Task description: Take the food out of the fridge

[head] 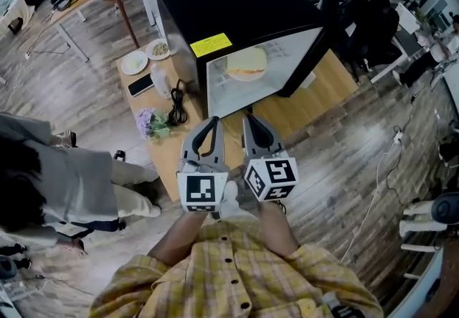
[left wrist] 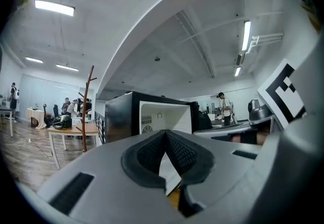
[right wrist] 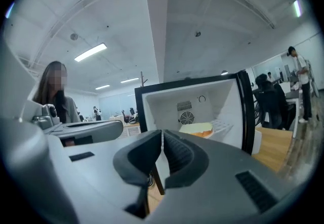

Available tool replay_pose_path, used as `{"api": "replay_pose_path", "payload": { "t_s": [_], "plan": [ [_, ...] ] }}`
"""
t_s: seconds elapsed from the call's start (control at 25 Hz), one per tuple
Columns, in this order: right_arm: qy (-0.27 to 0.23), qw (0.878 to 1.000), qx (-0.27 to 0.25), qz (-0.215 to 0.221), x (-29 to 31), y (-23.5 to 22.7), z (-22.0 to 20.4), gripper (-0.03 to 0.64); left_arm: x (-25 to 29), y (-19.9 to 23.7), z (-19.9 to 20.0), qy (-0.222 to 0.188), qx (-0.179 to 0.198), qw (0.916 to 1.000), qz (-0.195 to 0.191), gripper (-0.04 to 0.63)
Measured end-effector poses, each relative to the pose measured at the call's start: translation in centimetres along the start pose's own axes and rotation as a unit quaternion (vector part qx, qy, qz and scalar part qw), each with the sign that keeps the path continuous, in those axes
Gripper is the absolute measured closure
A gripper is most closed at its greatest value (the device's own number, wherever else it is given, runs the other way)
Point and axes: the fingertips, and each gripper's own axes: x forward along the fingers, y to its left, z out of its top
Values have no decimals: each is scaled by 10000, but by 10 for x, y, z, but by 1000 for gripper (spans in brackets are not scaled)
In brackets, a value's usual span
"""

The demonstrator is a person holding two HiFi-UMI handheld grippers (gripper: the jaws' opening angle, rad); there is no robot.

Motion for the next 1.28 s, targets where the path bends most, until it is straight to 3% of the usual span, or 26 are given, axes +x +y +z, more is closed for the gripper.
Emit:
{"api": "replay_pose_path", "payload": {
  "t_s": [0.32, 0.44, 0.52, 0.68, 0.8, 0.92, 1.12, 1.2, 1.28],
  "plan": [
    [-20, 9980, 622, 119, 32, -27, 0, 607, 27, 7, -5, 59, 180, 9996, 196, 588],
    [-33, 9908, 1324, 292, 43, -35, -4, 607, 35, 9, -7, 57, 162, 9996, 242, 588],
    [-87, 9771, 2083, 421, 48, -42, -7, 607, 39, 10, -9, 95, 179, 9994, 269, 588],
    [-160, 9309, 3590, 659, 59, -55, -17, 607, 45, 14, -7, 111, 240, 9991, 329, 588],
    [-219, 8766, 4716, 935, 68, -60, -26, 607, 49, 16, -7, 141, 265, 9989, 357, 588],
    [-272, 8396, 5339, 964, 76, -69, -35, 607, 54, 18, -7, 177, 360, 9985, 370, 588],
    [-498, 7569, 6429, 1058, 89, -79, -42, 607, 58, 23, -7, 225, 389, 9980, 447, 588],
    [-606, 7420, 6585, 1102, 94, -84, -43, 600, 58, 24, -8, 234, 400, 9977, 489, 588],
    [-647, 7425, 6591, 1010, 99, -90, -46, 531, 57, 27, -10, 263, 433, 9973, 530, 588]
  ]
}}
